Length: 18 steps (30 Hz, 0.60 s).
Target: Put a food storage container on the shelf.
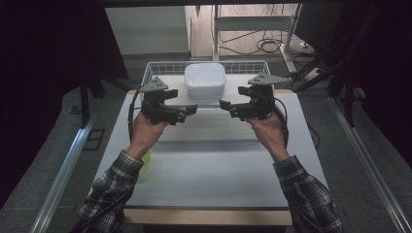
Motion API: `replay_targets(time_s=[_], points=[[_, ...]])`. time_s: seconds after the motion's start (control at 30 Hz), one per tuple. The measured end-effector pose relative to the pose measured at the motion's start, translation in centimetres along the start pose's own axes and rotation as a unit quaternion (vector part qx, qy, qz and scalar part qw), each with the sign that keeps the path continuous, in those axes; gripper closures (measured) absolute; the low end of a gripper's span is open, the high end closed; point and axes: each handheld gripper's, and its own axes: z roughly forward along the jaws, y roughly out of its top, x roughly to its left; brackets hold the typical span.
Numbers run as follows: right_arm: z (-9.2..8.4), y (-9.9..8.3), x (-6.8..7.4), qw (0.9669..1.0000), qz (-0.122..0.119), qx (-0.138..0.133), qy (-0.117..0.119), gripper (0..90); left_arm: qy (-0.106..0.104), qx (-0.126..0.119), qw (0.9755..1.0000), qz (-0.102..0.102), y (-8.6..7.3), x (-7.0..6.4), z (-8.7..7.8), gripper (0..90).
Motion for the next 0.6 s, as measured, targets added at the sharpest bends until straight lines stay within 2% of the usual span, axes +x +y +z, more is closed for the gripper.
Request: replay_targets(time_s=[0.27, 0.4, 0.5, 0.6], points=[[-1.1, -1.4, 1.1, 0.9999, -0.009, 0.004, 0.012, 7.8, -0.012, -0.005, 0.9996, 0.024, -1.8, -1.6, -0.8, 5.4], [-1.4, -2.2, 1.6, 0.9995, -0.024, 0.014, 0.015, 5.2, -0.018, -0.001, 0.9993, 0.032, -2.8, -2.3, -1.0, 5.9], [-1.5, -2.9, 2.0, 0.9990, -0.038, 0.020, 0.014, 4.0, -0.013, 0.006, 0.9990, 0.041, -3.5, -2.6, -1.2, 6.0], [-1.7, -3.5, 2.2, 0.9988, -0.041, 0.024, 0.013, 2.6, -0.011, 0.007, 0.9990, 0.043, -4.3, -2.8, -1.5, 5.9]])
